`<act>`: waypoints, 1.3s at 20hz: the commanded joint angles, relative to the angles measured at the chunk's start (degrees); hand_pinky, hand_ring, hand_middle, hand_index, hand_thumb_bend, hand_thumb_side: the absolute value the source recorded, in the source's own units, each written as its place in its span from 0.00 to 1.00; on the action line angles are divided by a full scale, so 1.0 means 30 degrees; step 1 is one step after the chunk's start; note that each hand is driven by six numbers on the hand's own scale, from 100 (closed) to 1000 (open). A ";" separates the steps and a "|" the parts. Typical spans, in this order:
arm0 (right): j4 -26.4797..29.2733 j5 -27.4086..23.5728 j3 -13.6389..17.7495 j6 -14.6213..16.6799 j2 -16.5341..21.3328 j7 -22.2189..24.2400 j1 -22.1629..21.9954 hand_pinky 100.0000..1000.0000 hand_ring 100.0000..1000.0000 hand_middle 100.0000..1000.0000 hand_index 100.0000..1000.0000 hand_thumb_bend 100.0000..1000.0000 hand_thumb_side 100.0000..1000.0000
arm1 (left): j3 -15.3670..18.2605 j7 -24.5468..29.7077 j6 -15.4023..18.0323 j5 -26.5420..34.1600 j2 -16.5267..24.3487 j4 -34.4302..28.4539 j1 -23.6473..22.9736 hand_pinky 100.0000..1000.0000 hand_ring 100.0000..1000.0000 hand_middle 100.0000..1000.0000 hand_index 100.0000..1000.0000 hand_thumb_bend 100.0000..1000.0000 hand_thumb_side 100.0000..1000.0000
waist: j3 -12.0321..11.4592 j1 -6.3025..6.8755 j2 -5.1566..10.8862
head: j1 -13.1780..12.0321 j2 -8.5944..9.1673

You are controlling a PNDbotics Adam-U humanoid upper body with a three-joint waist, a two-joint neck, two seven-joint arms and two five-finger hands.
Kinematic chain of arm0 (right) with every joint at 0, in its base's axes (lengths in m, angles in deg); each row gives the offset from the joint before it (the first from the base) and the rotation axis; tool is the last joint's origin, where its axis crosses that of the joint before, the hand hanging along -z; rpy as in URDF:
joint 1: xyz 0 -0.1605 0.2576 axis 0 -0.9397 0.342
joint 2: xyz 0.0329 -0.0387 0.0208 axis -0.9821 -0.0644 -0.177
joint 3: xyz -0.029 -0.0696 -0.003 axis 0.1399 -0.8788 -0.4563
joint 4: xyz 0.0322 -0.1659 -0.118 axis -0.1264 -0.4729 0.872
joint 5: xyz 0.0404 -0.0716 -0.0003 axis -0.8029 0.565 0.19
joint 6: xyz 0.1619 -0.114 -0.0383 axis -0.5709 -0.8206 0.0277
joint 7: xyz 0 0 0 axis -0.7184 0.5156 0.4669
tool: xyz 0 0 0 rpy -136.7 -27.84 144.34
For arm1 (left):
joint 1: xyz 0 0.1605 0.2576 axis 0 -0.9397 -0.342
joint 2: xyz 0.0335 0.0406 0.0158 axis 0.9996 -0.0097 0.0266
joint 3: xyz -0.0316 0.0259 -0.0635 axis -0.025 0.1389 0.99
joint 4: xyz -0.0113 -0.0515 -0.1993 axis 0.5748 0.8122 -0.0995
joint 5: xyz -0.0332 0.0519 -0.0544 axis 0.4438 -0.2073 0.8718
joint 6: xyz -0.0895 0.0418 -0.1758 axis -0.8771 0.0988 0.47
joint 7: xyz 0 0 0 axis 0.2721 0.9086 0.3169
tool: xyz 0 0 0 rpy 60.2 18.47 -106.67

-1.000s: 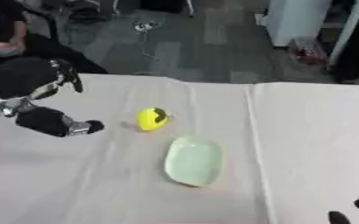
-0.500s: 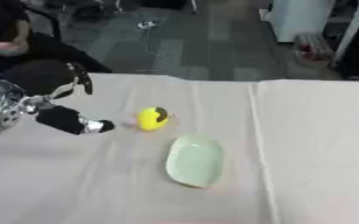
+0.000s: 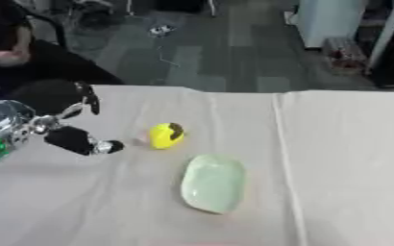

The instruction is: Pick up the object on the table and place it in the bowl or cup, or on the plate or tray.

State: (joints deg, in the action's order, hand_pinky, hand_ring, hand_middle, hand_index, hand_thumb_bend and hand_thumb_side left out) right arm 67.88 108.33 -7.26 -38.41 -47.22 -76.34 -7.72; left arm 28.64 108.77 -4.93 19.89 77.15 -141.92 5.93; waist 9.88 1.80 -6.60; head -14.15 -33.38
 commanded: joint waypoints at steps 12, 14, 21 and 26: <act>0.0260 -0.2585 0.1134 0.5755 0.1390 -0.5710 0.1257 0.24 0.23 0.20 0.38 0.40 0.64 | 0.0454 0.0536 0.0213 -0.0238 -0.0046 0.0802 0.0423 0.61 0.69 0.71 0.70 0.52 0.84 | 0.0698 0.0491 -0.0310 | -0.0691 0.1183; 0.0260 -0.2927 0.1260 0.5755 0.1543 -0.5710 0.1390 0.24 0.23 0.20 0.38 0.39 0.64 | 0.0406 0.0725 0.0309 -0.0163 -0.0104 0.0889 0.0492 0.62 0.70 0.71 0.71 0.52 0.84 | 0.0781 0.0564 -0.0368 | -0.0786 0.1284; 0.0260 -0.3602 0.1376 0.5755 0.1744 -0.5710 0.1744 0.24 0.23 0.20 0.39 0.41 0.67 | 0.0337 0.1135 0.0412 -0.0082 -0.0262 0.1019 0.0746 0.62 0.71 0.72 0.76 0.54 0.83 | 0.1003 0.0687 -0.0598 | -0.0995 0.1518; 0.0260 -0.3878 0.1383 0.5755 0.1770 -0.5710 0.2070 0.24 0.24 0.21 0.39 0.35 0.67 | 0.0370 0.1109 0.0349 -0.0063 -0.0371 0.1114 0.0866 0.62 0.71 0.72 0.79 0.54 0.83 | 0.1202 0.0762 -0.0892 | -0.1144 0.1829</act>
State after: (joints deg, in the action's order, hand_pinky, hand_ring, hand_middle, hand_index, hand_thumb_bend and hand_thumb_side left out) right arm 67.88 97.12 -3.50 -38.41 -43.22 -76.34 -2.16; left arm 28.96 112.07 -3.74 19.64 74.87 -138.51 7.85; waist 13.46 4.13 -9.97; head -16.92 -28.90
